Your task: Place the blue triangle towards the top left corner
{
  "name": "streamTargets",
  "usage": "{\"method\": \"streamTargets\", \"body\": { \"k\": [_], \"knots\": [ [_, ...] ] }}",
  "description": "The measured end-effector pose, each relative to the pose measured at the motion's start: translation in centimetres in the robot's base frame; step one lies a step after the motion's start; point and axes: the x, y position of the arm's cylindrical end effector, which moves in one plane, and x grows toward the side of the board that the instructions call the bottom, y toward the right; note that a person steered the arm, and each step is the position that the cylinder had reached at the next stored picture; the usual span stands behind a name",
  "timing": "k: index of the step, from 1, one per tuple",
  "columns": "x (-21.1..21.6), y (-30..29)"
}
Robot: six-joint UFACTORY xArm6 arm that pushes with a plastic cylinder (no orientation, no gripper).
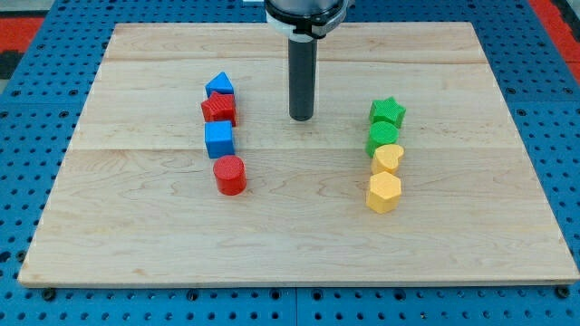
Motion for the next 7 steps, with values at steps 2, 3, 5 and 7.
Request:
{"method": "streamTargets", "body": {
  "k": [2, 3, 5, 7],
  "knots": [
    [-1.5, -2.8],
    [-2.0, -7.7],
    [-5.8, -16.3],
    [-12.4, -11.5]
  ]
}}
